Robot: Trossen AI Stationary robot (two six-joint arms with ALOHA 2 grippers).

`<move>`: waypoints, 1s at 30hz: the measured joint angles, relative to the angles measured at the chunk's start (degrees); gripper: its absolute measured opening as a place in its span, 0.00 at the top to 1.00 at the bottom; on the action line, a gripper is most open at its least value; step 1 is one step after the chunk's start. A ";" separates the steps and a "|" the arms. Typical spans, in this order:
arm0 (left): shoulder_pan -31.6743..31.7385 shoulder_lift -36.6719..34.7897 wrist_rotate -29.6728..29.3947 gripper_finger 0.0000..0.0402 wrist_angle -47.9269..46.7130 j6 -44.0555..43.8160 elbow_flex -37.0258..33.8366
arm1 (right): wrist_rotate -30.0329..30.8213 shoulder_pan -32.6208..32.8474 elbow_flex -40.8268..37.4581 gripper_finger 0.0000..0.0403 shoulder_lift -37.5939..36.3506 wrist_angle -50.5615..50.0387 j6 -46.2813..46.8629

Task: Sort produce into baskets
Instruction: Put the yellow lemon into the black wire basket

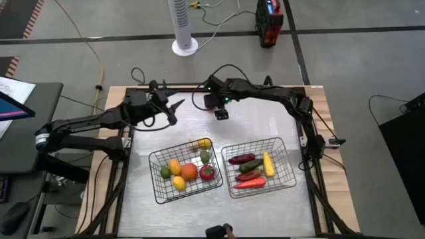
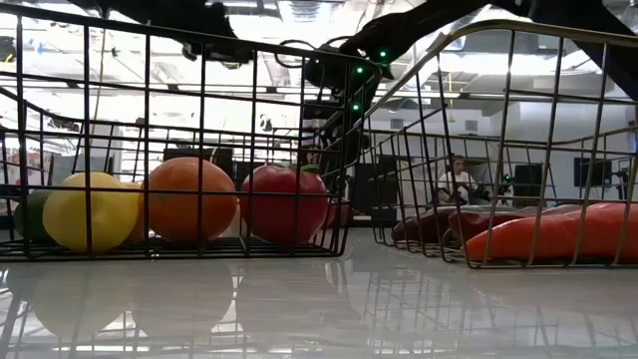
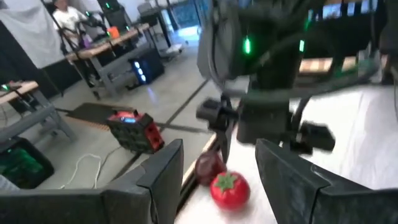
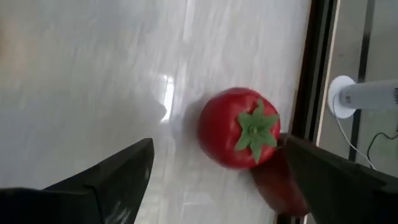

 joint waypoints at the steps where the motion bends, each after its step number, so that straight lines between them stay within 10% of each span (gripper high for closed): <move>1: 0.00 -0.87 0.03 0.53 0.04 -0.30 0.00 | -0.01 -0.04 0.43 0.03 0.54 -0.02 -0.26; 17: 0.00 -2.49 7.36 0.53 -8.57 -2.97 0.02 | 0.03 0.83 0.49 0.02 2.98 -6.95 4.66; 24: 0.01 1.01 7.83 0.53 -8.02 -1.39 0.02 | -17.48 3.62 -1.96 0.08 0.62 -6.19 3.51; 30: 0.00 -0.56 7.83 0.53 -9.26 -1.42 0.02 | -18.71 6.15 -7.90 0.11 0.46 0.43 -5.33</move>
